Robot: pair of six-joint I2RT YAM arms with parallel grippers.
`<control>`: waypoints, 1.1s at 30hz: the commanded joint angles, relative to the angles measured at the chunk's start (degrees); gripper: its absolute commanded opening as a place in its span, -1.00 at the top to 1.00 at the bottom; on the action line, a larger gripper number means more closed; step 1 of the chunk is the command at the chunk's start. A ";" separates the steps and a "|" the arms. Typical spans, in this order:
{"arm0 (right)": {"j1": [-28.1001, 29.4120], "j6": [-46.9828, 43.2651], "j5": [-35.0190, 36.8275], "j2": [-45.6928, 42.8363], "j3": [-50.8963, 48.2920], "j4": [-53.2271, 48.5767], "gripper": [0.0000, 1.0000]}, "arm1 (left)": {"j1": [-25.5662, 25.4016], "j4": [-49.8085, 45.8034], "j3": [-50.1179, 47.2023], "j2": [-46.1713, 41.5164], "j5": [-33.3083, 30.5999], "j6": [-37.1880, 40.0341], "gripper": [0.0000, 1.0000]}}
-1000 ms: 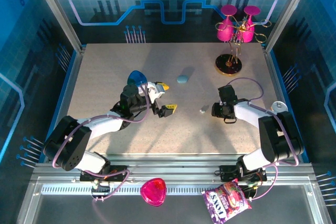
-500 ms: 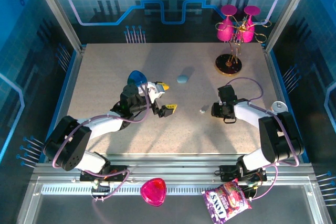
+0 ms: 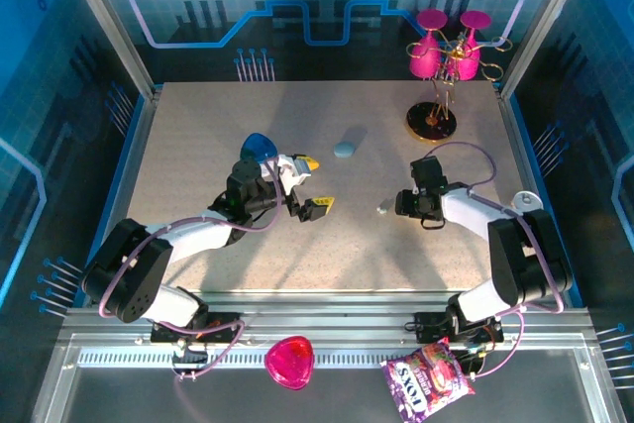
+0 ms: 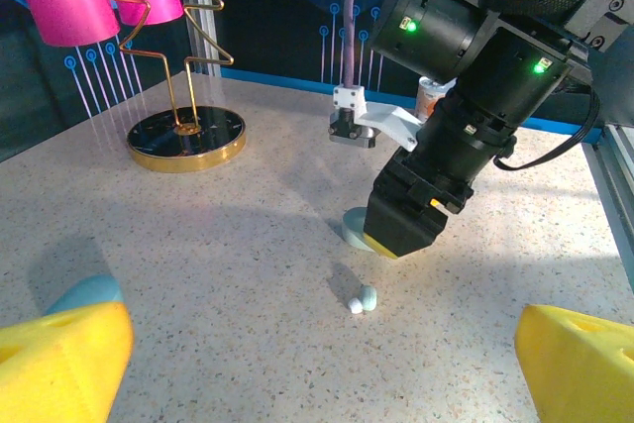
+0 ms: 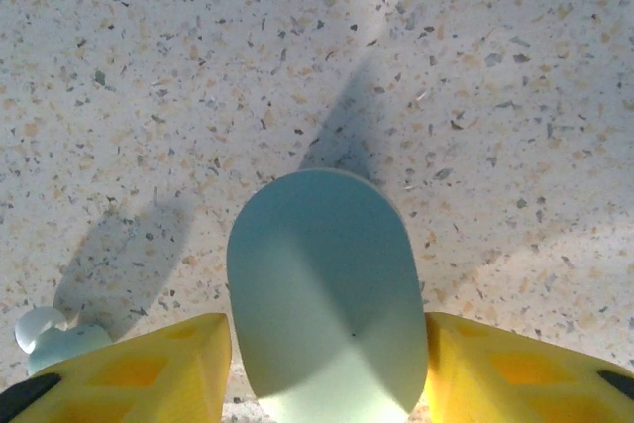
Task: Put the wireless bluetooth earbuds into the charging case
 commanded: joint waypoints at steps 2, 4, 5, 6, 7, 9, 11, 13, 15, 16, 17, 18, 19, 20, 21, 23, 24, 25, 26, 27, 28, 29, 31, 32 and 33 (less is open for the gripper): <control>0.23 0.12 0.29 2.11 1.79 -1.03 0.02 | -0.46 1.27 0.01 -0.20 1.12 -0.25 -0.99; 0.22 0.04 0.02 2.55 1.97 -1.24 0.02 | -0.45 1.31 -0.07 -0.32 1.00 -0.18 -0.99; 0.24 0.06 -0.15 2.61 1.86 -1.30 0.01 | -0.44 1.26 -0.07 -0.35 0.98 -0.12 -0.99; 0.24 0.05 -0.17 2.58 1.71 -1.27 0.01 | -0.44 1.24 -0.12 -0.37 0.99 -0.07 -0.99; 0.25 0.16 -0.28 2.49 1.48 -1.18 0.01 | -0.37 1.19 -0.16 -0.37 0.98 0.02 -0.99; 0.27 0.10 -0.37 2.31 1.23 -1.08 0.12 | -0.44 1.31 -0.17 -0.19 0.89 0.02 -0.99; 0.22 0.12 -0.46 2.01 1.13 -1.34 0.17 | -0.37 1.26 -0.16 -0.02 0.98 0.02 -0.99; 0.32 -0.03 -0.68 1.17 1.04 -1.68 0.22 | -0.38 1.26 -0.16 0.04 0.78 0.02 -0.99; 0.32 -0.37 -0.94 0.25 1.08 -2.23 0.24 | -0.33 1.26 -0.05 -0.04 0.48 -0.26 -0.99; 0.40 -0.67 -1.07 -0.65 1.16 -2.69 0.25 | -0.37 1.27 0.01 0.06 0.36 -0.70 -0.99; 0.46 -1.03 -1.28 -1.29 1.30 -3.11 0.25 | -0.29 1.39 0.10 0.14 0.46 -1.05 -0.99; 0.70 -1.54 -1.56 -2.07 1.48 -3.58 0.25 | -0.29 1.58 0.10 0.20 0.76 -1.47 -0.99; 0.98 -2.23 -1.96 -2.86 1.70 -4.07 0.25 | -0.14 2.12 0.13 0.37 1.12 -2.39 -0.99; 1.22 -2.95 -2.67 -3.81 1.90 -4.57 0.25 | 0.06 2.82 0.10 0.59 1.39 -3.48 -0.99; 1.65 -3.94 -3.53 -4.72 2.01 -4.70 0.25 | 0.38 3.45 0.11 0.61 1.73 -4.42 -0.99; 2.43 -7.16 -6.87 -6.59 2.18 -4.49 0.25 | 1.13 5.34 -0.15 0.83 2.84 -6.67 -0.99; 2.67 -8.83 -9.31 -7.58 2.52 -4.55 0.25 | 1.67 6.58 -0.33 0.82 3.51 -8.10 -0.99; 3.01 -10.42 -11.46 -8.48 3.05 -5.09 0.25 | 2.50 7.70 -0.43 0.83 4.69 -9.76 -0.99; 3.50 -11.78 -12.92 -9.09 3.78 -5.75 0.25 | 3.21 8.45 -0.35 0.86 5.87 -11.33 -0.99; 4.17 -13.87 -14.50 -9.60 4.88 -6.73 0.25 | 4.13 9.27 -0.14 1.06 7.66 -13.22 -0.99; 4.97 -16.10 -15.98 -9.89 6.20 -8.08 0.25 | 4.90 10.09 0.07 1.35 9.72 -14.86 -0.99; 5.79 -17.78 -16.91 -9.99 7.63 -9.41 0.26 | 5.57 10.95 0.31 1.77 11.83 -16.33 -0.99; 7.91 -22.78 -19.75 -9.61 11.74 -13.32 0.26 | 6.55 12.40 0.56 2.51 15.27 -18.07 -0.99; 8.92 -24.80 -20.49 -9.68 13.14 -14.57 0.26 | 6.72 12.66 0.46 2.49 15.81 -18.49 -0.99; 10.07 -26.91 -21.02 -10.07 14.18 -15.09 0.23 | 6.89 12.90 0.22 2.24 16.23 -18.47 -0.99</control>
